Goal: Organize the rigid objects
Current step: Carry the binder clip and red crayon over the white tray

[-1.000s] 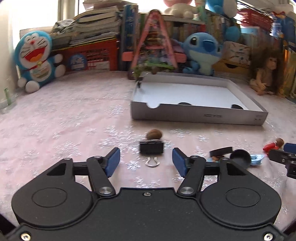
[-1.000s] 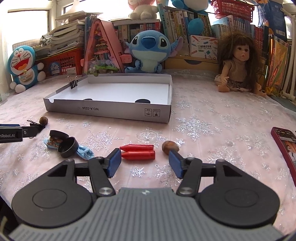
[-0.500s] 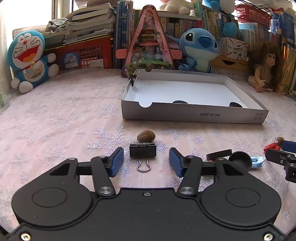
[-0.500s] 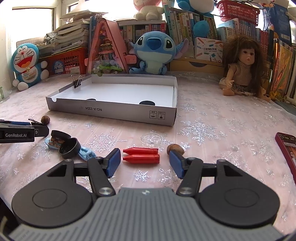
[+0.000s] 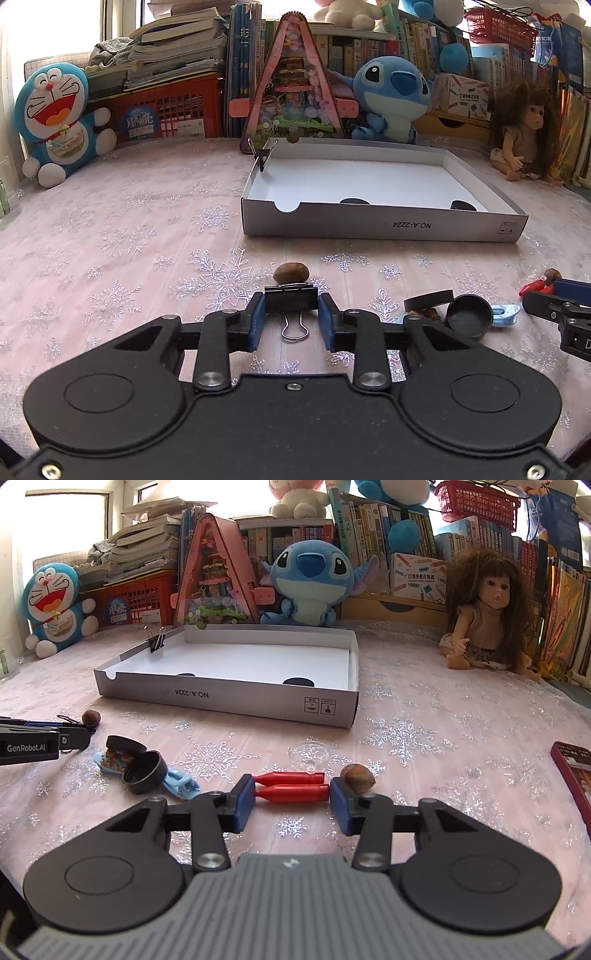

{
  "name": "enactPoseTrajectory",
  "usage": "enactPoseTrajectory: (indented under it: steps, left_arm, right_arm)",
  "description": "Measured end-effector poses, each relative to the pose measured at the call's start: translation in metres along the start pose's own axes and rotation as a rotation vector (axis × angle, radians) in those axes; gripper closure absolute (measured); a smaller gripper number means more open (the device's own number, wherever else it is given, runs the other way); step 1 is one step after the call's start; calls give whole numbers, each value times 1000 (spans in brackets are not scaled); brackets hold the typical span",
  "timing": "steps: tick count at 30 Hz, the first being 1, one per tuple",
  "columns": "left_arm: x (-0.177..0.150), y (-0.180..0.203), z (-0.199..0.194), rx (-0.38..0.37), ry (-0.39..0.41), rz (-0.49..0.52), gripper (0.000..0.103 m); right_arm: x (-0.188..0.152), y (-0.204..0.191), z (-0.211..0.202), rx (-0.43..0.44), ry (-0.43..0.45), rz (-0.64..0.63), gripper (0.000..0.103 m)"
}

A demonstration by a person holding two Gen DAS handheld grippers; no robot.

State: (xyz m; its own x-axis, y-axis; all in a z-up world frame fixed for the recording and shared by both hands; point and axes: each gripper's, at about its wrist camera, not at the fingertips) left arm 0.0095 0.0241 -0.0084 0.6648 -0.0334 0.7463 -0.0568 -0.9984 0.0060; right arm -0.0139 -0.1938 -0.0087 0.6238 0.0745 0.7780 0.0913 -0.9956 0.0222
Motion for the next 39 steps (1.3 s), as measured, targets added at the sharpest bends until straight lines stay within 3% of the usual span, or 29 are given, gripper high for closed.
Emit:
enactPoseTrajectory:
  steps: [22,29,39]
  left_arm:
    - [18,2,-29,-44,64,5,74]
    - [38,1,-24,-68,58,0,74]
    - [91,2,-7,-104,55,0,74]
  right_arm:
    - [16,7,-13,-1,45,16,53]
    - [33,18,-9,-2,49,49,53]
    - [80,34,17,36,11,106,53]
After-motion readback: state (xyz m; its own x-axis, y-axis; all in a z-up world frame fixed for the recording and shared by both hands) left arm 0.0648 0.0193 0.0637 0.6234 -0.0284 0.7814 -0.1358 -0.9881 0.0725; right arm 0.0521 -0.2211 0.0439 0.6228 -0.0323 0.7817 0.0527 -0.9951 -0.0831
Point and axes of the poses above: each gripper's, at about its wrist camera, not at the fingertips, and z roughly the way its jaws point, y to its right, x to its top, and after that the axes turned 6 degrees about -y, right-handed
